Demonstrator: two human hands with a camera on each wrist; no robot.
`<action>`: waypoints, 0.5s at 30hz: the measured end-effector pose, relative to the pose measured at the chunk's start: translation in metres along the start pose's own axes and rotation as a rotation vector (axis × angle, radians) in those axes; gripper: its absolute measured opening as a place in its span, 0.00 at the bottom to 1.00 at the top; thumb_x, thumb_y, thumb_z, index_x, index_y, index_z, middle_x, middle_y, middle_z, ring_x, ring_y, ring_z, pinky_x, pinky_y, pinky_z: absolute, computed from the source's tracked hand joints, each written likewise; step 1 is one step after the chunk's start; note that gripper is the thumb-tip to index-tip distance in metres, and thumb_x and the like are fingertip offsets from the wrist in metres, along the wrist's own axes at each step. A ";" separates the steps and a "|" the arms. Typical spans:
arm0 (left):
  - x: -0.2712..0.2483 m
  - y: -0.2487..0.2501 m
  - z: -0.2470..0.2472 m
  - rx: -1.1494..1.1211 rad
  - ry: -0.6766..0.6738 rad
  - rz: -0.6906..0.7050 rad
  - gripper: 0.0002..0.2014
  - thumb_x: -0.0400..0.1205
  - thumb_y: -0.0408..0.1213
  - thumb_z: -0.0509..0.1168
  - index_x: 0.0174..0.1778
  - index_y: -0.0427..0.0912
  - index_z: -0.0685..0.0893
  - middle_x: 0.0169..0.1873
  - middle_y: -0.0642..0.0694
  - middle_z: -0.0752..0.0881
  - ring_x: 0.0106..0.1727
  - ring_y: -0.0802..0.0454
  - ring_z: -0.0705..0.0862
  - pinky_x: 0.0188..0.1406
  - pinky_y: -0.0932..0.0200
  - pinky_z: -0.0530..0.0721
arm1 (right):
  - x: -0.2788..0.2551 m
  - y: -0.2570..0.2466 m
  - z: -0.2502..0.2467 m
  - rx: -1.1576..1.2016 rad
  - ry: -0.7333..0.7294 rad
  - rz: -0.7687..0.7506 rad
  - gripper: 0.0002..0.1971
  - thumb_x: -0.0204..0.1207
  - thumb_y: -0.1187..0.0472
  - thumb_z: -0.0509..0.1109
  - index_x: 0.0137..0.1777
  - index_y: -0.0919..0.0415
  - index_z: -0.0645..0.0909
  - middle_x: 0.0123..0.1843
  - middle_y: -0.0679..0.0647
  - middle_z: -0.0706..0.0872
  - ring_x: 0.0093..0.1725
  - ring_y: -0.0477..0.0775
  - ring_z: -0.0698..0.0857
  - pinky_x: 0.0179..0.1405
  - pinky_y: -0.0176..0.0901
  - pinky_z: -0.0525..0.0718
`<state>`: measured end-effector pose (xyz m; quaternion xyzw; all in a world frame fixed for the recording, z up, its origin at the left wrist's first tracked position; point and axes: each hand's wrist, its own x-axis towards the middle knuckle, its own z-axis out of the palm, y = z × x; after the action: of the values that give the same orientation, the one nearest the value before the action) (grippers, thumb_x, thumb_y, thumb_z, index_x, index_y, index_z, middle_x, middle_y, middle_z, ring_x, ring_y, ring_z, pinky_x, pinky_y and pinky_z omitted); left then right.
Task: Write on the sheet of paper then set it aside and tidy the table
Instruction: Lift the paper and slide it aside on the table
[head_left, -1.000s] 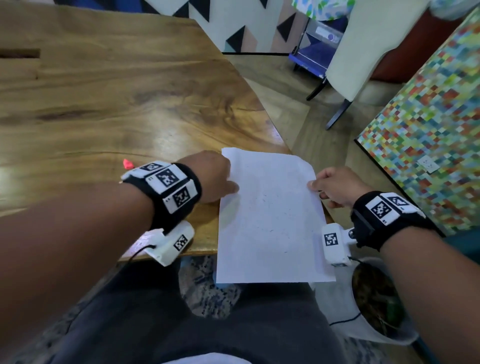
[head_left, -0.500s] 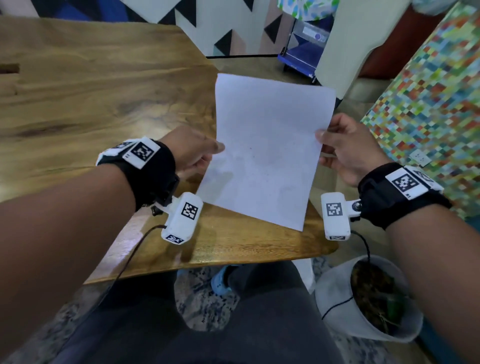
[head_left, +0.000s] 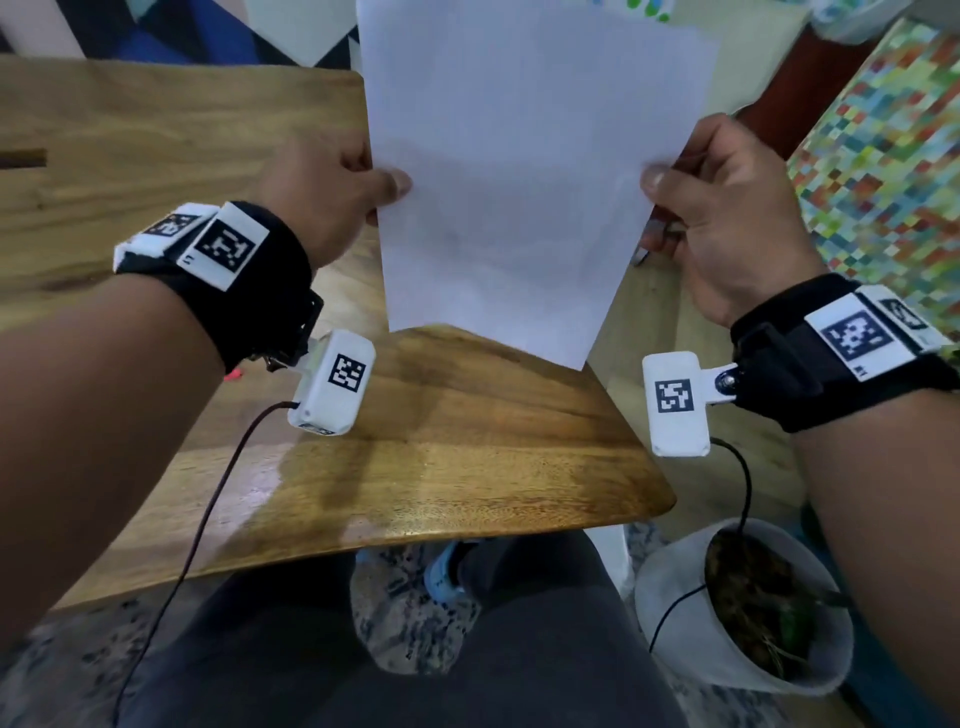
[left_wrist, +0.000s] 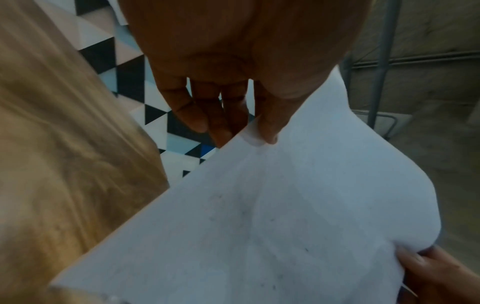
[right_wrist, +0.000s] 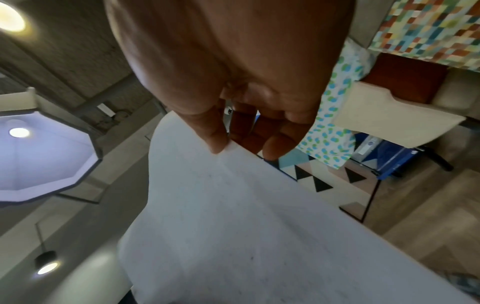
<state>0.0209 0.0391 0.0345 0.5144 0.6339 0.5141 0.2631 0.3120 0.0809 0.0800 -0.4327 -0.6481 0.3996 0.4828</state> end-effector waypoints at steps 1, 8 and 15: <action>-0.001 0.004 -0.003 -0.004 0.011 0.028 0.07 0.83 0.38 0.72 0.39 0.53 0.88 0.29 0.60 0.88 0.30 0.65 0.84 0.33 0.72 0.79 | -0.001 -0.003 0.001 -0.015 0.003 -0.035 0.09 0.76 0.63 0.70 0.40 0.47 0.79 0.42 0.50 0.84 0.38 0.53 0.81 0.36 0.48 0.82; -0.023 0.008 -0.011 0.000 -0.007 0.096 0.10 0.85 0.32 0.69 0.41 0.52 0.87 0.25 0.66 0.87 0.27 0.68 0.84 0.31 0.74 0.77 | -0.014 -0.004 0.014 -0.053 0.043 -0.177 0.11 0.75 0.63 0.70 0.38 0.45 0.78 0.37 0.45 0.80 0.37 0.52 0.78 0.32 0.48 0.81; -0.028 -0.012 -0.016 0.006 -0.003 0.027 0.06 0.79 0.45 0.72 0.36 0.52 0.89 0.28 0.57 0.85 0.29 0.60 0.80 0.40 0.58 0.80 | -0.022 0.010 0.016 -0.242 0.032 -0.119 0.10 0.75 0.61 0.70 0.37 0.48 0.74 0.35 0.50 0.77 0.35 0.54 0.78 0.33 0.52 0.83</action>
<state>0.0120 0.0079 0.0228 0.5243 0.6281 0.5150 0.2558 0.3015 0.0616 0.0613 -0.4547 -0.7085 0.2823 0.4601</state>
